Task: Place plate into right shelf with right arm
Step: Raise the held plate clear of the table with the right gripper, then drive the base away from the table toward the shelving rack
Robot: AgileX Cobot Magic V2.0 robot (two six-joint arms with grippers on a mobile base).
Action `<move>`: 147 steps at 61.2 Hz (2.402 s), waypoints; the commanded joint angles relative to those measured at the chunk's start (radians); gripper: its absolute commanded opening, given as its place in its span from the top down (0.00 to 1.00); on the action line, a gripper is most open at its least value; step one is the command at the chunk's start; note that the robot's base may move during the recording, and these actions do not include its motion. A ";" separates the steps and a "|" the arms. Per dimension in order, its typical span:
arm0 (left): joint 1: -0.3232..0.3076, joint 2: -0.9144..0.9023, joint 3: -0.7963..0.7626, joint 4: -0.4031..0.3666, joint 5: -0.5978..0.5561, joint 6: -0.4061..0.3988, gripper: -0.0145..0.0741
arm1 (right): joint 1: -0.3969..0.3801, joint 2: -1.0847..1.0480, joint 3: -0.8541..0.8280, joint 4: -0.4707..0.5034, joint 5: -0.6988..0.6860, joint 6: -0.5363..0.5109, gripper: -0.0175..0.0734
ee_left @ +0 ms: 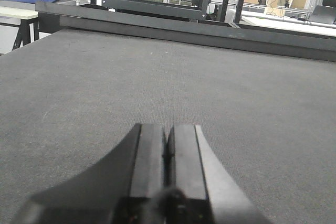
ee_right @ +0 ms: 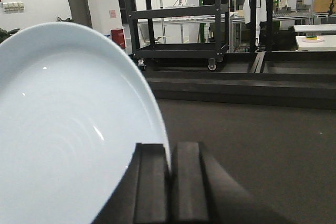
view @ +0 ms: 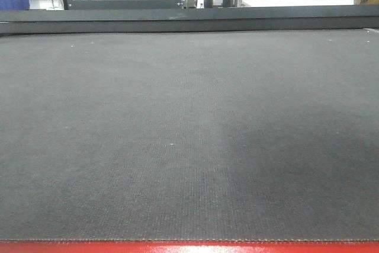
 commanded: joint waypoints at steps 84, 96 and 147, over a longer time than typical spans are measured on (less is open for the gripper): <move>0.001 -0.011 -0.001 0.000 -0.089 -0.006 0.89 | -0.002 0.007 -0.029 -0.017 -0.090 -0.005 0.75; 0.001 -0.011 -0.001 0.000 -0.089 -0.006 0.89 | -0.002 0.007 -0.029 -0.017 -0.090 -0.005 0.75; 0.001 -0.011 -0.001 0.000 -0.089 -0.006 0.89 | -0.002 0.007 -0.029 -0.017 -0.090 -0.005 0.75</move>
